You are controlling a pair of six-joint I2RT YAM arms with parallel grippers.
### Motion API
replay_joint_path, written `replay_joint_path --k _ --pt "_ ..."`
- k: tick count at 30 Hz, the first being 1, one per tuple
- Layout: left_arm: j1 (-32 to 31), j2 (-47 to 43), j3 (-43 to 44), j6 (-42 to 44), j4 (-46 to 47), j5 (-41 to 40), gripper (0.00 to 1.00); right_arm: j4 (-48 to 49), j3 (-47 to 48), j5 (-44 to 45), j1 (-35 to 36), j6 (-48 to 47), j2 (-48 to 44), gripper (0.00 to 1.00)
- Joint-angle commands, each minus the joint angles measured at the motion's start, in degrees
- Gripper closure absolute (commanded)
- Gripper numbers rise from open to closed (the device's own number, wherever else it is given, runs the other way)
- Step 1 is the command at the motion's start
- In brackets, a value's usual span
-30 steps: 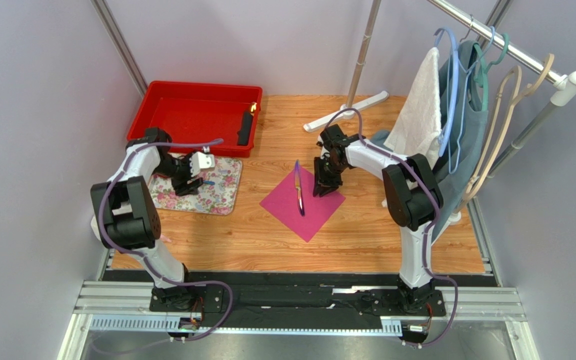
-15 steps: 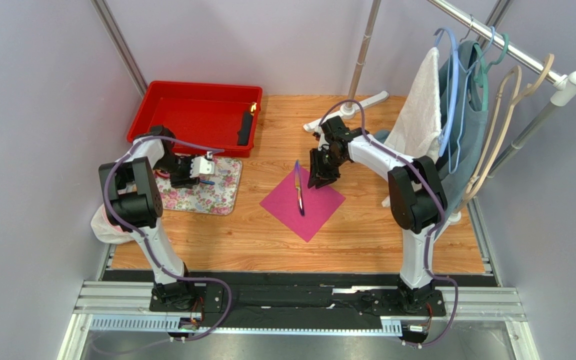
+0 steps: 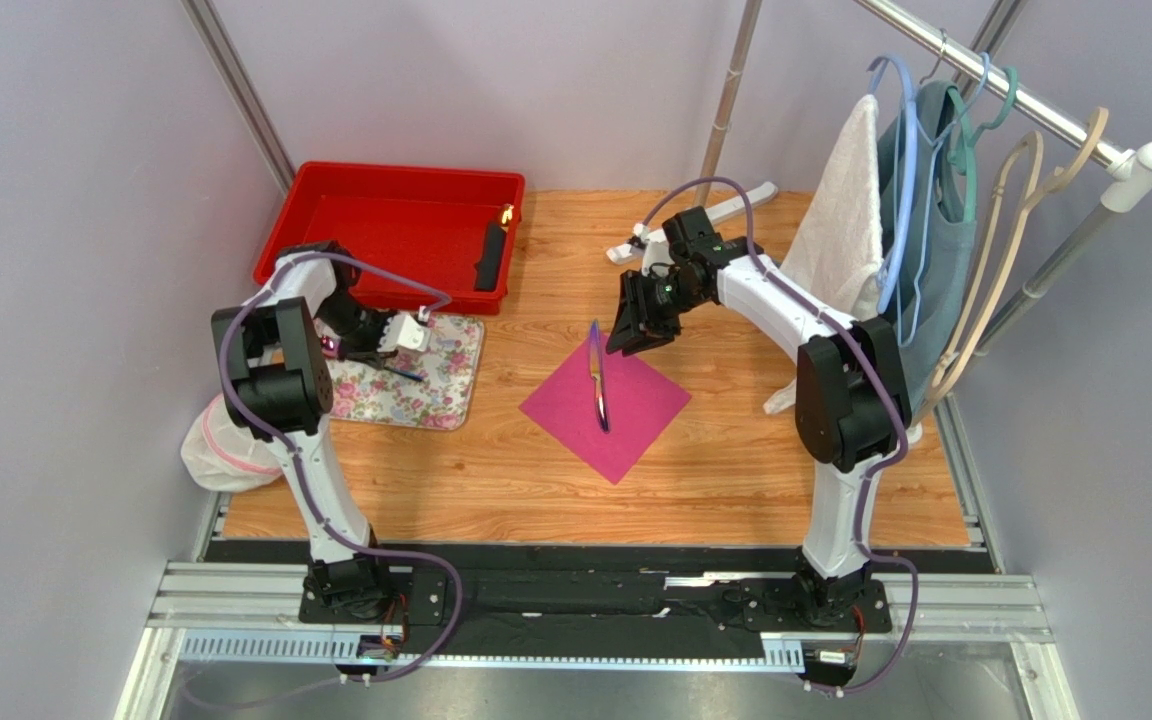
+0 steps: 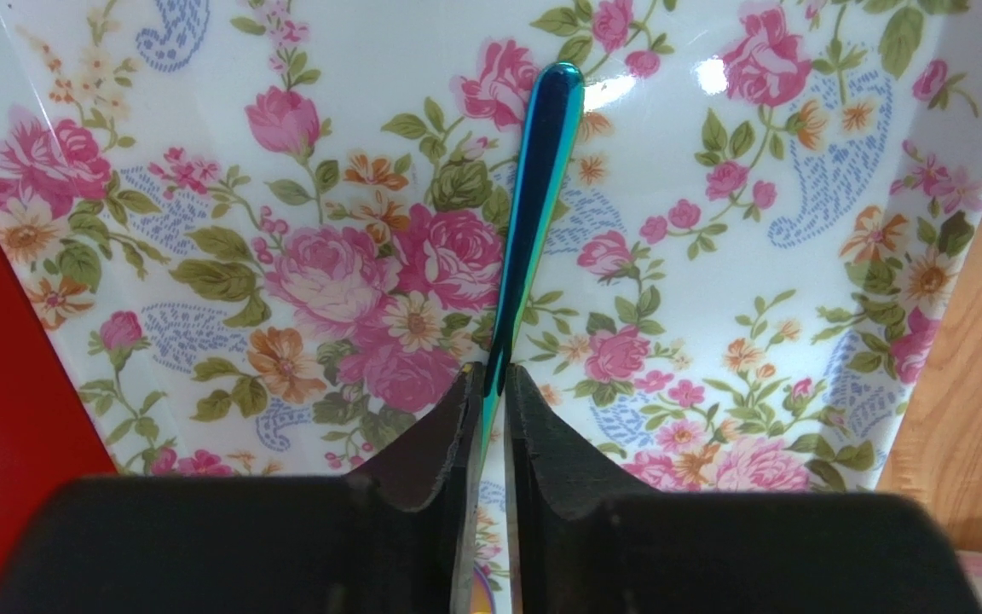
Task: Place the utensils on the paper napkin and roll it up
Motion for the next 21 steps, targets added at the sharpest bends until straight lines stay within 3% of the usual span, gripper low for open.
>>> replay_joint_path --k 1,8,11,21 --pt "-1.4 1.6 3.2 3.6 -5.3 -1.5 0.85 -0.2 3.5 -4.5 -0.4 -0.2 -1.5 0.61" --pt "-3.9 -2.9 -1.7 1.2 -4.2 0.5 1.0 -0.2 3.6 -5.7 -0.5 0.5 -1.9 0.6" --pt "-4.4 -5.5 -2.4 0.3 -4.5 2.3 1.0 0.0 3.6 -6.6 -0.5 0.9 -1.9 0.55" --pt "-6.7 -12.7 -2.6 -1.4 -7.2 7.1 1.0 2.0 3.5 -8.5 -0.3 3.5 -1.1 0.53"
